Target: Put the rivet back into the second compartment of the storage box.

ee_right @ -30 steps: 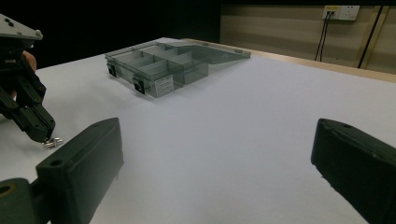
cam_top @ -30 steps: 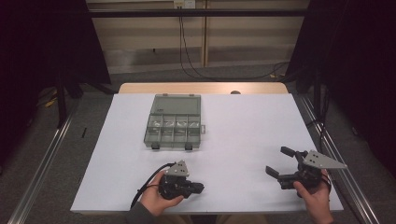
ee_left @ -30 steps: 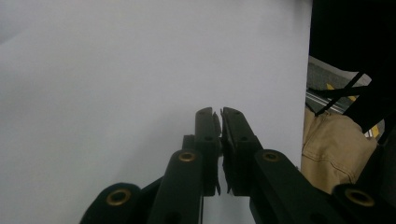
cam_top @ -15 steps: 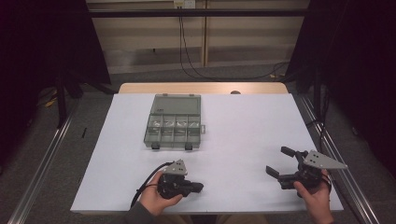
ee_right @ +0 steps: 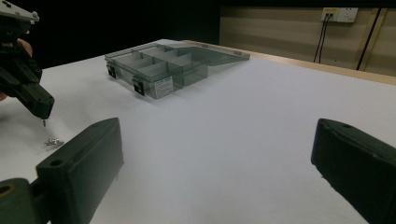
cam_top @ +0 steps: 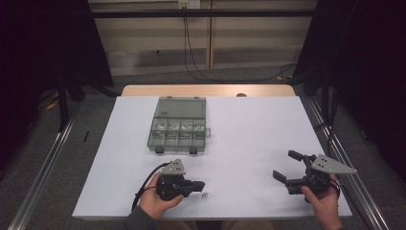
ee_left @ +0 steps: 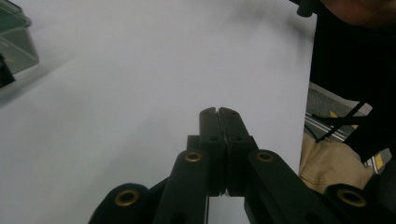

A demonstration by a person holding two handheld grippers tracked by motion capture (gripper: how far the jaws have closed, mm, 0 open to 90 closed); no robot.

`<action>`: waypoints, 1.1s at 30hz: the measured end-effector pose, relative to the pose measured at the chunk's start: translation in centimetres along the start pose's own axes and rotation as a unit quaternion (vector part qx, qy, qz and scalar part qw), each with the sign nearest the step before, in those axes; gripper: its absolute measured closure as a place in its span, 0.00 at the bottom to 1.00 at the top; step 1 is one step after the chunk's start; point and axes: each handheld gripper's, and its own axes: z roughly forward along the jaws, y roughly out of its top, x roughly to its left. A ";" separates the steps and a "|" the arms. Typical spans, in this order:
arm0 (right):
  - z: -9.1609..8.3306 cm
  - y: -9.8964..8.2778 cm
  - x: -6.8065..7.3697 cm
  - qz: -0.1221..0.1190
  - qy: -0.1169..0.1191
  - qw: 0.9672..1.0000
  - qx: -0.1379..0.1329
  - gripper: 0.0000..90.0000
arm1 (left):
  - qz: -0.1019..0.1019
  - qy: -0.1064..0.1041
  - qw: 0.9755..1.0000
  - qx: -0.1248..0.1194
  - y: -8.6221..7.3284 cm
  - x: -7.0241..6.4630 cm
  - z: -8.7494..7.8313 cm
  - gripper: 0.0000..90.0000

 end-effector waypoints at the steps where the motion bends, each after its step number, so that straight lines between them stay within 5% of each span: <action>1: 0.0 0.0 0.0 0.000 0.000 1.000 0.000 0.02 | 0.000 0.000 1.000 0.000 0.0 0.0 0.0 0.99; 11: 0.0 0.0 0.0 0.000 0.000 1.000 -0.002 0.02 | -0.012 0.024 0.999 -0.031 0.7 0.9 -1.6 0.99; 22: 0.0 0.1 0.0 -0.001 0.000 1.000 -0.005 0.02 | -0.023 0.051 0.998 -0.039 1.4 2.2 -2.4 0.99; 33: 0.0 0.1 0.0 -0.002 0.002 1.000 -0.008 0.02 | -0.049 0.074 0.994 -0.063 2.5 3.9 -3.4 0.99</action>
